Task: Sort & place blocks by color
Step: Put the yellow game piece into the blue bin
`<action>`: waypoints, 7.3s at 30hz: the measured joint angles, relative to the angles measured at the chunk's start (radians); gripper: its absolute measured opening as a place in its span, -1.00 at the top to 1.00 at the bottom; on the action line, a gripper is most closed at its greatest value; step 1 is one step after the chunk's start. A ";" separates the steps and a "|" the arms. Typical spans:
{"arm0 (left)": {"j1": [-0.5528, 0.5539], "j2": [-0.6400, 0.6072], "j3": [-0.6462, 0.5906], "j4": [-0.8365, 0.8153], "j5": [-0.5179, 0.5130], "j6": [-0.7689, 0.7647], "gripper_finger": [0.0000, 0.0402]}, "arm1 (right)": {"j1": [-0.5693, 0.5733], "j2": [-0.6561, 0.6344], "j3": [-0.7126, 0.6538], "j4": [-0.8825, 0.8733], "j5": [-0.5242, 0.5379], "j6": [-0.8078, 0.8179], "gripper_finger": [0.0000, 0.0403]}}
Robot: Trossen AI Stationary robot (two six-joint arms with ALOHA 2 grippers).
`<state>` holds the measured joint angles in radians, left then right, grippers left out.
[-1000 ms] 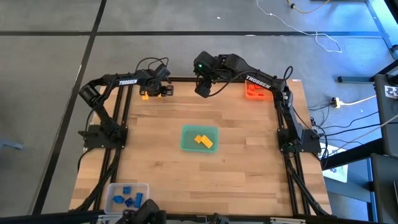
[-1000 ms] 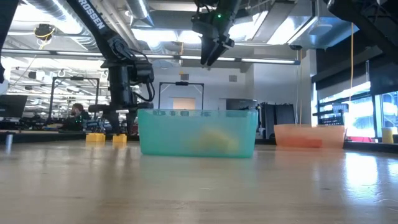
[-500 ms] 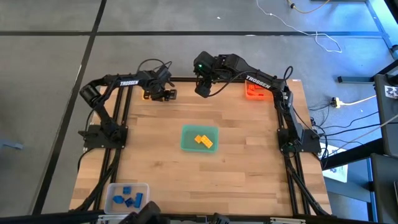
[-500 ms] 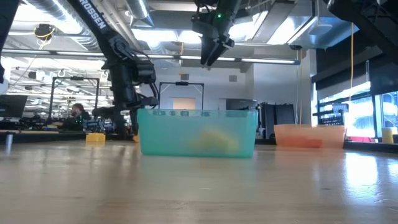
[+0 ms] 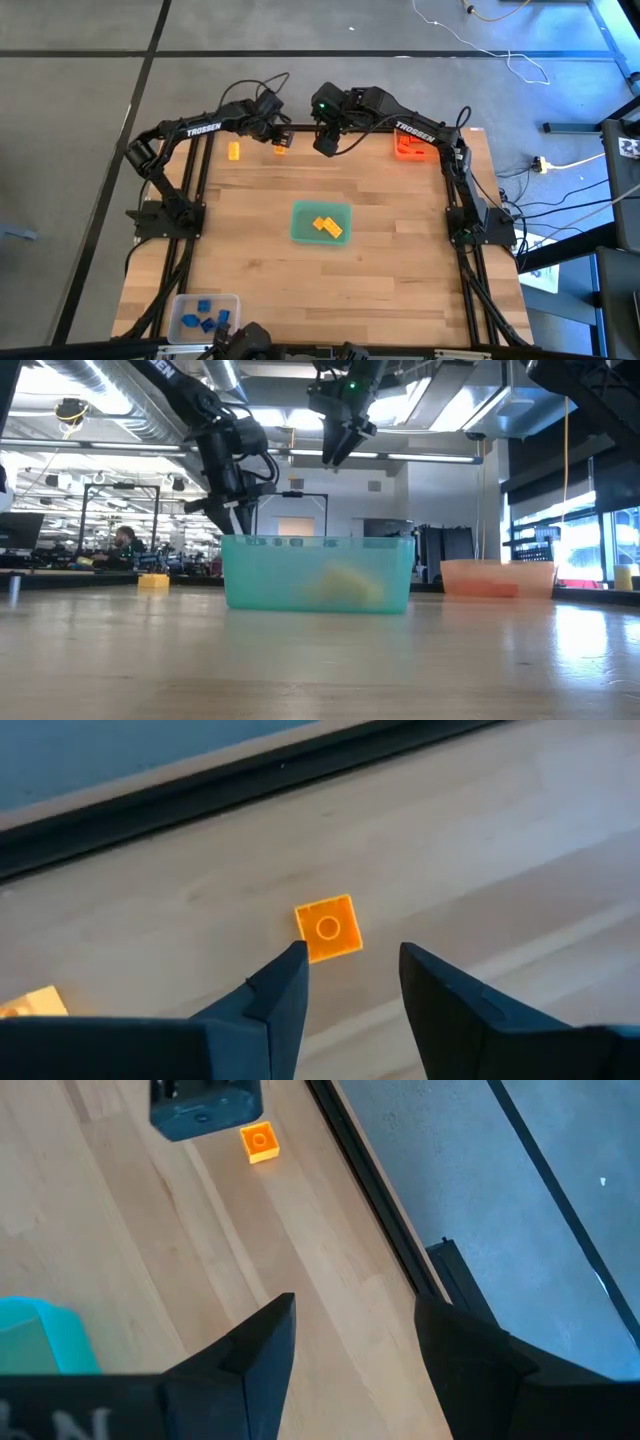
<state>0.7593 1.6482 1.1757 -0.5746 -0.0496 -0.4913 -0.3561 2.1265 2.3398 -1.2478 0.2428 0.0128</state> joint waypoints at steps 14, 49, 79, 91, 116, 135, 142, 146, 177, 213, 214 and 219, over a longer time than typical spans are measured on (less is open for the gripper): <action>-0.014 0.084 0.000 -0.022 0.000 -0.082 0.26 | 0.000 0.000 0.000 0.002 0.000 0.000 -0.02; -0.025 0.148 0.001 0.000 -0.159 -0.110 0.26 | 0.000 0.000 0.000 0.018 0.000 0.001 -0.02; -0.035 0.231 0.000 0.000 -0.123 -0.110 0.26 | 0.000 0.000 0.000 0.035 0.000 0.004 -0.02; -0.033 0.232 0.000 0.008 -0.121 -0.109 0.26 | 0.000 0.000 0.000 0.035 -0.009 0.002 -0.02; -0.001 -0.077 0.001 0.015 0.042 0.269 0.26 | -0.117 0.186 -0.009 0.003 -0.218 -0.823 -0.02; 0.032 0.114 0.001 0.407 0.300 0.360 0.26 | -0.176 0.082 0.014 -0.148 -0.667 -0.604 -0.02; 0.032 0.183 0.001 0.416 0.249 0.340 0.26 | -0.202 0.020 0.016 -0.134 -0.716 -0.566 -0.02; 0.032 0.217 0.001 0.463 0.289 0.285 0.26 | -0.211 0.010 0.016 -0.133 -0.716 -0.566 -0.02; 0.067 0.350 0.007 0.552 0.247 0.074 0.26 | -0.213 0.010 0.014 -0.131 -0.716 -0.566 -0.02; 0.037 0.318 0.145 0.433 0.172 0.209 0.26 | -0.212 0.011 0.014 -0.130 -0.717 -0.567 -0.02; 0.033 0.325 0.163 0.403 0.161 0.221 0.26 | -0.213 0.011 0.014 -0.130 -0.717 -0.567 -0.02; 0.015 0.379 0.244 0.322 0.172 0.239 0.26 | -0.213 0.011 0.014 -0.129 -0.717 -0.570 -0.02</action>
<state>0.7746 2.0276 1.4201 -0.2525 0.1219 -0.2522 -0.5690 2.1376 2.3539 -1.3773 -0.4740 -0.5573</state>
